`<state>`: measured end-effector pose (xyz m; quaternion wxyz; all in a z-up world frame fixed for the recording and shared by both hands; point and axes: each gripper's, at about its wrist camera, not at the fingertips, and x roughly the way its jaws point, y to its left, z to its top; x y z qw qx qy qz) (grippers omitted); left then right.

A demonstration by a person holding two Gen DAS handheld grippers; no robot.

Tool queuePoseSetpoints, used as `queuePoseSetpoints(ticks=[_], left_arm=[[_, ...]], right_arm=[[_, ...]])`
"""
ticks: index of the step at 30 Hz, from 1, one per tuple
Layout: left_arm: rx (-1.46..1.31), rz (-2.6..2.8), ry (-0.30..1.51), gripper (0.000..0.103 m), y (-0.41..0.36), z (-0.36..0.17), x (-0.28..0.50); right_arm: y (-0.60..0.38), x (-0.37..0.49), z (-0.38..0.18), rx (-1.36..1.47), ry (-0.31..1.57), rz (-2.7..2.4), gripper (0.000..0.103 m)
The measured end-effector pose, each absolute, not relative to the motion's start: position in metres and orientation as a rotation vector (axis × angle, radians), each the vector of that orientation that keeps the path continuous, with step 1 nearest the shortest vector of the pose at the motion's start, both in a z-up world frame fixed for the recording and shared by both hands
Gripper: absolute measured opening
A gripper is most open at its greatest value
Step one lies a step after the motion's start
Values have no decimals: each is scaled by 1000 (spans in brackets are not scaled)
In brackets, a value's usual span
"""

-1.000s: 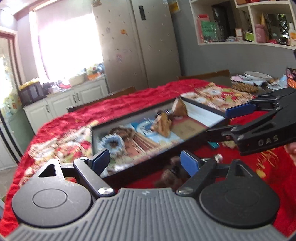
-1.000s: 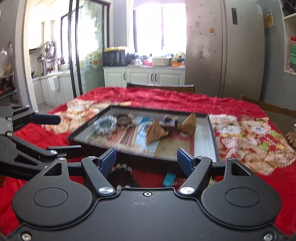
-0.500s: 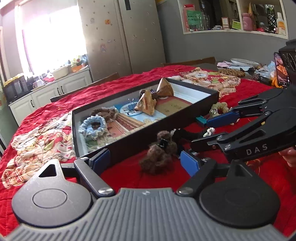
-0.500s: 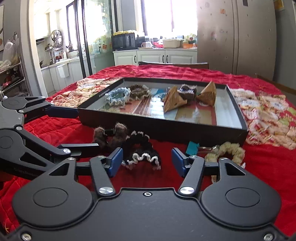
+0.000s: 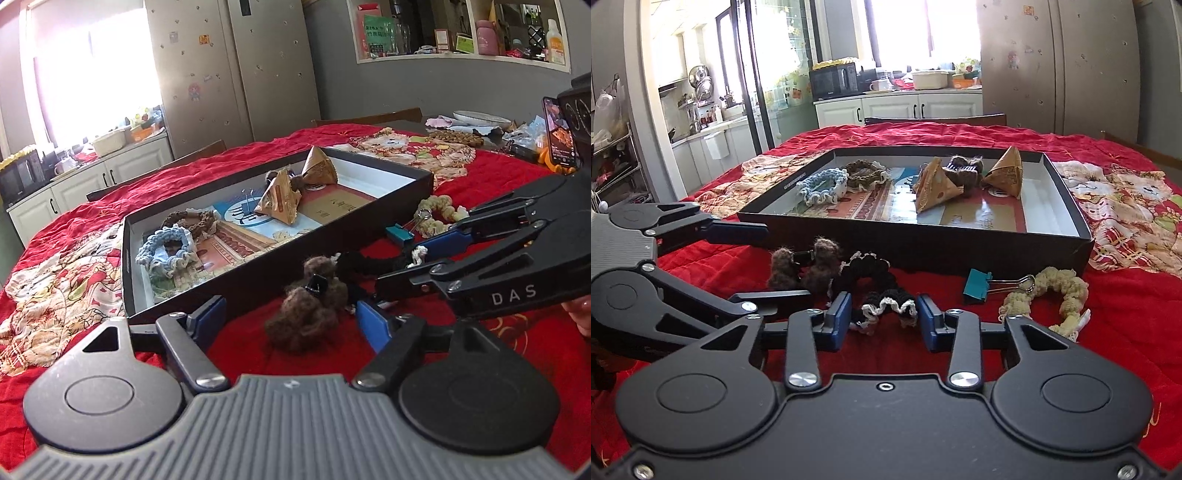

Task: Organize objects
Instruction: 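Grasp the brown fuzzy pompom with the left tool while the right tool grasps the black-and-white scrunchie, then lift the pompom and scrunchie up from the bed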

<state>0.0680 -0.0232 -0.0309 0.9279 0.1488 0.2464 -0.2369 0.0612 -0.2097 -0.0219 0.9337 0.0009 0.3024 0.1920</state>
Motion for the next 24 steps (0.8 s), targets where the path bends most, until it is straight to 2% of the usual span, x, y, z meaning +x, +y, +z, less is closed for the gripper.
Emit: queuePoseSetpoints(ticks=[5, 15, 24], left_arm=[[311, -497, 510, 72, -28, -33, 70], [293, -504, 543, 42, -31, -37, 77], [260, -486, 556, 34, -26, -37, 78]], right_arm=[[-207, 59, -22, -6, 609, 403, 23], [-209, 55, -24, 3, 600, 397, 20], [-213, 53, -24, 18, 594, 390, 20]])
